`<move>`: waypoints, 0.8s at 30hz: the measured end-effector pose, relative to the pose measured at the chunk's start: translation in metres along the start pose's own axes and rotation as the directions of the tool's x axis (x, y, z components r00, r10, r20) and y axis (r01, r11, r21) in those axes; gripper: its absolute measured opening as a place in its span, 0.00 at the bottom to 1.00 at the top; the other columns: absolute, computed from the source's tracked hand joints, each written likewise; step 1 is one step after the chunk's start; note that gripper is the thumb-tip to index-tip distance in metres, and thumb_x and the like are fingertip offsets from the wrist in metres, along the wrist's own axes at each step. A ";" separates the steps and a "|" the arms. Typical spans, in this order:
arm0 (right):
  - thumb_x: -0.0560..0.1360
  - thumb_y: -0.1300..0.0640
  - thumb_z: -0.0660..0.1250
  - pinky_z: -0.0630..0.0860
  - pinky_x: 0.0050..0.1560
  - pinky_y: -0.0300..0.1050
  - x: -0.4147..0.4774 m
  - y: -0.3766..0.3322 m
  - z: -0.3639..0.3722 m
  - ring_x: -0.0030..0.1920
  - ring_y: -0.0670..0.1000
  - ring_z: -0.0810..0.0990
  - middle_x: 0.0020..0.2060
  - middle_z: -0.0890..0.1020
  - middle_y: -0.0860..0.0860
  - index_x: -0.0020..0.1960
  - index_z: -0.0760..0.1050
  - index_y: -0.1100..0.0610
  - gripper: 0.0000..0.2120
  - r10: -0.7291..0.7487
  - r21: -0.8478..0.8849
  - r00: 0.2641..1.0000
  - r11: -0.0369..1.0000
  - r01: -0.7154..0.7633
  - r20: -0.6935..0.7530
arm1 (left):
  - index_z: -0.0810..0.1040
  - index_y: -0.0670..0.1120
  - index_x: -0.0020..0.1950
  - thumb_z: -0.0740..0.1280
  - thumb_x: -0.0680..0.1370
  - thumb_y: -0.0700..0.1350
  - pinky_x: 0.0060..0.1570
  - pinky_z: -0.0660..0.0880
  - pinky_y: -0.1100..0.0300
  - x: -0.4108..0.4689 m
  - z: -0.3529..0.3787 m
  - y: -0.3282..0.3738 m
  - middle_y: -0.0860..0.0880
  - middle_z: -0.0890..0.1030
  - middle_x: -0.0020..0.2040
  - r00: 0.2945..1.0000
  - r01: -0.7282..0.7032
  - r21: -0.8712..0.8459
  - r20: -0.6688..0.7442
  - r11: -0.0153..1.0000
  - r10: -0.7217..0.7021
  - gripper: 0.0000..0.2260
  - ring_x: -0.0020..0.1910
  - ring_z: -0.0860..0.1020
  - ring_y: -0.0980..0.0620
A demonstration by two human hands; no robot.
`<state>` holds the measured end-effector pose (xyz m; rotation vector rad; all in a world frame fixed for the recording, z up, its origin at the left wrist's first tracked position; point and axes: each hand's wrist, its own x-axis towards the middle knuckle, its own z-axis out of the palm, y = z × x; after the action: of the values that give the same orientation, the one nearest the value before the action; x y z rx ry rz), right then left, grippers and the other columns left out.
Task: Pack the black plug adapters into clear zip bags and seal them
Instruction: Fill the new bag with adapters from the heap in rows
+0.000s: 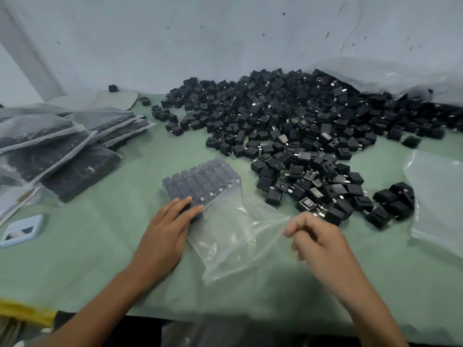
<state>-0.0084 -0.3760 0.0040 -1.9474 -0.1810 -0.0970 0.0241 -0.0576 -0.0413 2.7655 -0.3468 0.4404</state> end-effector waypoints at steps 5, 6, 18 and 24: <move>0.81 0.60 0.59 0.72 0.55 0.45 0.079 0.010 -0.010 0.52 0.50 0.76 0.53 0.74 0.47 0.67 0.75 0.45 0.18 -0.064 -0.562 0.991 0.819 0.119 0.117 | 0.75 0.52 0.71 0.51 0.82 0.49 0.73 0.62 0.52 0.000 -0.001 0.002 0.50 0.71 0.73 1.000 -0.008 -0.001 -0.011 1.000 0.008 0.21 0.73 0.67 0.45; 0.83 0.56 0.58 0.73 0.56 0.49 0.092 0.012 -0.006 0.54 0.54 0.76 0.53 0.73 0.48 0.72 0.70 0.44 0.19 0.012 -0.644 0.980 0.756 0.121 0.198 | 0.75 0.52 0.71 0.52 0.82 0.49 0.73 0.62 0.52 0.000 -0.001 0.001 0.50 0.71 0.73 1.000 -0.008 -0.003 -0.011 1.000 0.008 0.21 0.73 0.67 0.45; 0.80 0.48 0.61 0.76 0.37 0.53 0.072 0.009 -0.017 0.36 0.57 0.78 0.38 0.79 0.54 0.52 0.60 0.47 0.09 0.034 -0.707 0.989 0.703 0.081 0.147 | 0.75 0.50 0.71 0.56 0.81 0.44 0.72 0.64 0.50 0.000 -0.004 0.004 0.48 0.72 0.73 0.999 -0.021 -0.019 -0.027 1.000 0.020 0.20 0.72 0.68 0.43; 0.81 0.66 0.57 0.79 0.34 0.46 -0.023 0.003 -0.020 0.35 0.54 0.80 0.44 0.83 0.60 0.50 0.78 0.52 0.13 0.185 0.370 0.978 0.919 -0.137 -0.096 | 0.76 0.50 0.71 0.56 0.81 0.44 0.71 0.65 0.50 0.001 -0.001 0.005 0.48 0.73 0.72 0.998 -0.028 0.007 -0.050 1.000 0.028 0.19 0.71 0.68 0.42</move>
<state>-0.0303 -0.3973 0.0050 -1.5739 0.0479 -0.0746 0.0231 -0.0621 -0.0386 2.7531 -0.3735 0.5176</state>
